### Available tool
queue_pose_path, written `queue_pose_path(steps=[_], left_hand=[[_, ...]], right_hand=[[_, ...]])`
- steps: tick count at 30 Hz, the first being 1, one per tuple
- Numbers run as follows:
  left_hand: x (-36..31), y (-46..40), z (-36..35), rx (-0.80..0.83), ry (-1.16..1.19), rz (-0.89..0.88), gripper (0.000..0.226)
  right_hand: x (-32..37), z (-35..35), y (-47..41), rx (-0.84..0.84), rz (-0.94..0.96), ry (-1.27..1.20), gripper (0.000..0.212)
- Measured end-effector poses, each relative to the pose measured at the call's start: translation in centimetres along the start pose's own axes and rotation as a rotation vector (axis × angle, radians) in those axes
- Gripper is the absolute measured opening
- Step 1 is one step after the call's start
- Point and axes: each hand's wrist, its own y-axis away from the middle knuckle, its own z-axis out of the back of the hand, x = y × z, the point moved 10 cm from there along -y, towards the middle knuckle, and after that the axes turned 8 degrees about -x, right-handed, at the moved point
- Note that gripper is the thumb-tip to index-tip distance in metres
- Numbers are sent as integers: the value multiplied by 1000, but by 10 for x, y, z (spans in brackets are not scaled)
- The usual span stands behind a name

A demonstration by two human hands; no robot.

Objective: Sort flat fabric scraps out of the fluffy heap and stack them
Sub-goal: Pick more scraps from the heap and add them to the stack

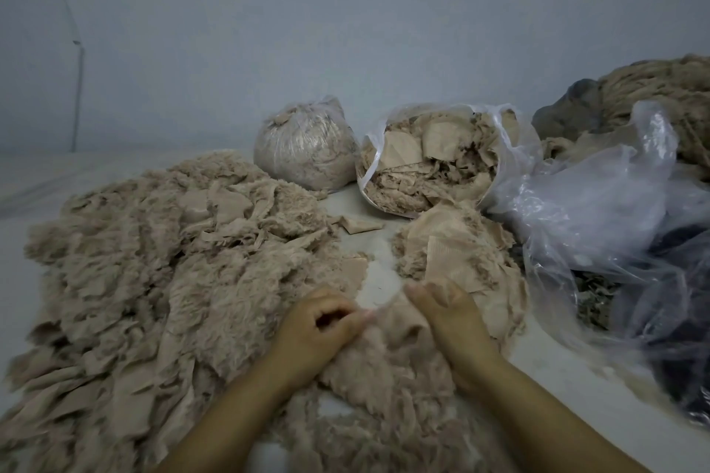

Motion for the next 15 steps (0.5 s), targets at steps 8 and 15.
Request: queue_pose_path(steps=[8, 15], left_hand=[[-4, 1, -30, 173, 102, 47, 34], [-11, 3, -33, 169, 111, 16, 14]], right_hand=[[-8, -38, 26, 294, -55, 178, 15], [-9, -51, 37, 441, -25, 282, 8]])
